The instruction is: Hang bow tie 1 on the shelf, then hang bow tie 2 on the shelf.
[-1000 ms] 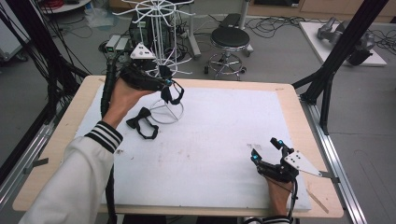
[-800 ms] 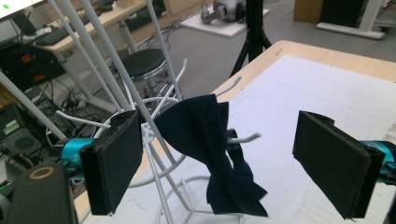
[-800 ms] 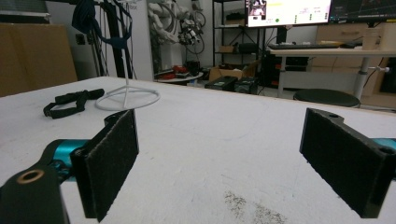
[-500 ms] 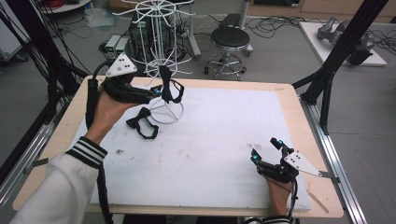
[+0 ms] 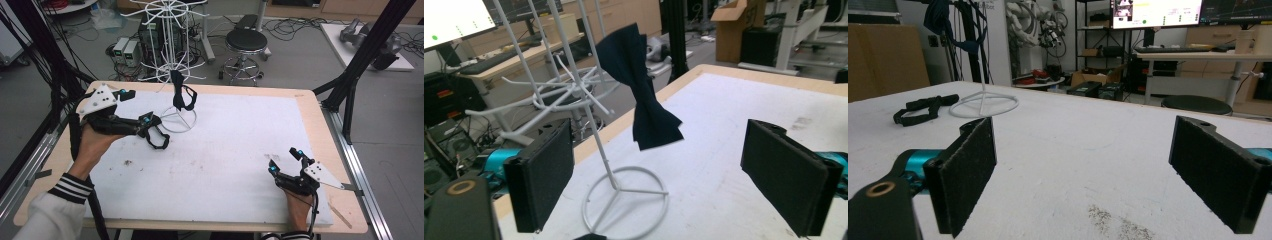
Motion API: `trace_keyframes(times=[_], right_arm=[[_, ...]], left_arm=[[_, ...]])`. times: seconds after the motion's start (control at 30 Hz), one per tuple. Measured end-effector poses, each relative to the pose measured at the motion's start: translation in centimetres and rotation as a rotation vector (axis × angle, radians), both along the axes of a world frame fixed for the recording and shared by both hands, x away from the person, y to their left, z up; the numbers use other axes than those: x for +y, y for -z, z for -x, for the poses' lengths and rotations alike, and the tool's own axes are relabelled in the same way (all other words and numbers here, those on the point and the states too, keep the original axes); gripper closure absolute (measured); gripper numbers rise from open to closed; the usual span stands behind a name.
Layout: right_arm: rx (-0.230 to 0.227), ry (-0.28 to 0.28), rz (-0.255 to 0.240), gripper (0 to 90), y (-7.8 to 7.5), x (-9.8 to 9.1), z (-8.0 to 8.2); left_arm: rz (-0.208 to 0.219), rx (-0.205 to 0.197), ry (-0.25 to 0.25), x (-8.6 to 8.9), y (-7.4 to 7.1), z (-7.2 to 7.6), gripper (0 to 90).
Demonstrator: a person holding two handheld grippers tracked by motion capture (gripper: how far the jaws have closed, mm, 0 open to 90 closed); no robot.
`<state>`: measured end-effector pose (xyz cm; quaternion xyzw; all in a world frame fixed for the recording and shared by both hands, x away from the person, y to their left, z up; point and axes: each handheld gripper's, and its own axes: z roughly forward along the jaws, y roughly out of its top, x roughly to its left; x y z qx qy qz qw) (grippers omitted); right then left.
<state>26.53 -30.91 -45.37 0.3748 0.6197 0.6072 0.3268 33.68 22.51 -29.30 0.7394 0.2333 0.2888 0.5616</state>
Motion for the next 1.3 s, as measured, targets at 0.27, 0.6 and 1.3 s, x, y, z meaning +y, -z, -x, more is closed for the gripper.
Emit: trace_keyframes(times=[0.27,0.6,1.3], right_arm=[[-0.001,0.004,0.000,11.1,0.0,0.0,0.0],[-0.005,0.008,0.005,11.1,0.0,0.0,0.0],[-0.006,0.011,-0.001,11.1,0.0,0.0,0.0]], left_arm=[[0.018,0.027,-0.004,2.1,2.2,1.4,13.3],[0.044,0.045,-0.029,3.6,3.9,2.0,13.3],[0.023,0.055,-0.036,3.5,3.6,1.7,13.3]])
